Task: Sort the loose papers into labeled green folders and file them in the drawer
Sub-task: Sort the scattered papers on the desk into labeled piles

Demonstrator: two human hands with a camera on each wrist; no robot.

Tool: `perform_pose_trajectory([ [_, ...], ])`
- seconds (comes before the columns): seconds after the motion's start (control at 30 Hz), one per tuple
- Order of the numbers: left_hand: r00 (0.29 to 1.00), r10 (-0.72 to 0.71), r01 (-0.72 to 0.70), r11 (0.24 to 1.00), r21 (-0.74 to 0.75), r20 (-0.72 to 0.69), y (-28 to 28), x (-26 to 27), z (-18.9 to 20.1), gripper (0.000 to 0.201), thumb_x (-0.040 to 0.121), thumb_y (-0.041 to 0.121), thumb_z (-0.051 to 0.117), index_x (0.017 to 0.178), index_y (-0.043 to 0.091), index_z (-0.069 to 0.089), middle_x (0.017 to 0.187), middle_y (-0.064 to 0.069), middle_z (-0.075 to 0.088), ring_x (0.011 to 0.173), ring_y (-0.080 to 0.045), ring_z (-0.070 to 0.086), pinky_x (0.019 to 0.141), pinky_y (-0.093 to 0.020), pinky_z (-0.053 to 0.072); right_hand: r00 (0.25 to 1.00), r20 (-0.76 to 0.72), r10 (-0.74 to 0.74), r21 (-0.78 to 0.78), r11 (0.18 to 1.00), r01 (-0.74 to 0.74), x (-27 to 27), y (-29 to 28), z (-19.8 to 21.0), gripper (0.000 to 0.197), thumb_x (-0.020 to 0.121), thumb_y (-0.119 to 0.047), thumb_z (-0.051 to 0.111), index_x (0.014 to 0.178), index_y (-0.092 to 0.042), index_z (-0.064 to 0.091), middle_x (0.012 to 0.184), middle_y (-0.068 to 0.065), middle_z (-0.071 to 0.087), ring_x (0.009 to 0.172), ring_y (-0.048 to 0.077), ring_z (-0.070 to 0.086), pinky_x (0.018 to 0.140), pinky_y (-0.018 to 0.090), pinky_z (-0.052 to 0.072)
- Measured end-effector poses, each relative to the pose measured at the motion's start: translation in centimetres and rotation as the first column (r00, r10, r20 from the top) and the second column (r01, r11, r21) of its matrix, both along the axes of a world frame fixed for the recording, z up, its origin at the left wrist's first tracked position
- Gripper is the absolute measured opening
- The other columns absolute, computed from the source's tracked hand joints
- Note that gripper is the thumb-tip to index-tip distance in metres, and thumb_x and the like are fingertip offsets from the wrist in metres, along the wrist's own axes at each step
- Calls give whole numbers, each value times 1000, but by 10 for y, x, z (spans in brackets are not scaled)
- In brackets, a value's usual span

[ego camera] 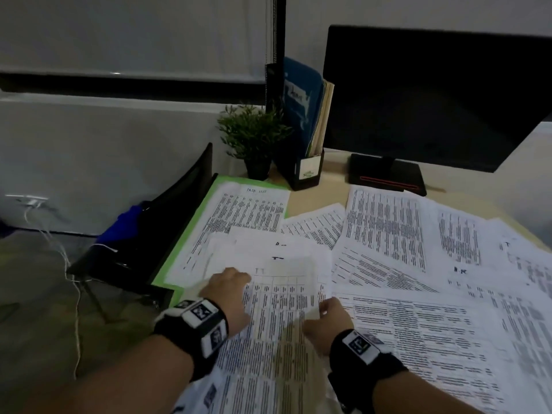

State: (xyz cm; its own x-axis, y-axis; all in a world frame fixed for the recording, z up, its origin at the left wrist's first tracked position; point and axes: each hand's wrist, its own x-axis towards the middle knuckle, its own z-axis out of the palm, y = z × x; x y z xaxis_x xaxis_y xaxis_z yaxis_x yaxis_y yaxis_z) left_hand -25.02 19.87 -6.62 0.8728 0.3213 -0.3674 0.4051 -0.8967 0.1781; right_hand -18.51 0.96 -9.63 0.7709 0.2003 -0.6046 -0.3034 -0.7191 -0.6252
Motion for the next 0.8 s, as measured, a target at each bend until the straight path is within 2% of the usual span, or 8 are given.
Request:
perform_pose_trajectory([
  [0.13,954,-263,274,960,62,-146,-19,12,-21,71,73,32,78,134,29,41,134,6,39,121,-19,43,102,-40,38,971,60,232,-204,955,-215,2,-5,22,38,79,-29,67,106,-20,42,92,-7,56,76,8,58,56,21,48],
  [0.2,944,-278,298,949,99,-179,-18,12,-26,71,72,34,78,132,30,42,132,5,40,118,-20,46,101,-42,38,916,187,354,-355,894,-273,17,-3,32,55,77,-39,71,118,-22,39,107,-6,53,93,11,57,74,25,50],
  [0.27,942,-288,310,944,116,-172,-16,12,-30,68,72,36,77,130,30,43,128,6,40,117,-20,46,99,-42,36,820,310,482,-483,822,-300,40,8,35,73,76,-48,71,134,-24,34,132,-3,43,119,17,44,98,35,44],
  [0.33,943,-294,314,941,123,-158,-17,12,-29,59,72,36,76,122,31,45,122,5,41,113,-21,48,96,-42,35,745,321,585,-534,762,-368,64,21,32,86,75,-52,69,143,-26,26,146,-4,31,132,20,31,107,41,34],
  [0.43,940,-303,322,940,116,-159,-19,13,-26,57,68,41,77,115,33,47,116,5,42,106,-20,50,92,-43,35,738,221,638,-535,711,-455,89,29,21,107,67,-61,72,149,-27,12,152,-4,24,138,24,24,109,49,29],
  [0.53,938,-316,333,935,121,-140,-17,13,-28,65,65,41,78,120,32,45,118,5,41,110,-21,48,92,-43,36,734,128,667,-572,654,-495,98,30,10,116,62,-69,71,150,-26,8,152,-2,25,137,28,24,108,51,31],
  [0.63,951,-297,304,950,77,-88,-12,12,-29,72,67,38,78,128,37,41,139,4,27,127,-24,31,102,-41,30,731,117,672,-602,633,-486,105,32,9,109,60,-75,65,147,-29,18,145,0,31,132,29,27,105,52,33],
  [0.8,981,-189,189,982,-25,-30,9,34,-11,99,57,62,78,138,42,26,152,10,7,137,-22,14,111,-44,20,689,149,709,-593,622,-512,117,46,9,116,54,-78,63,148,-30,15,147,-4,29,133,29,26,103,54,34],
])
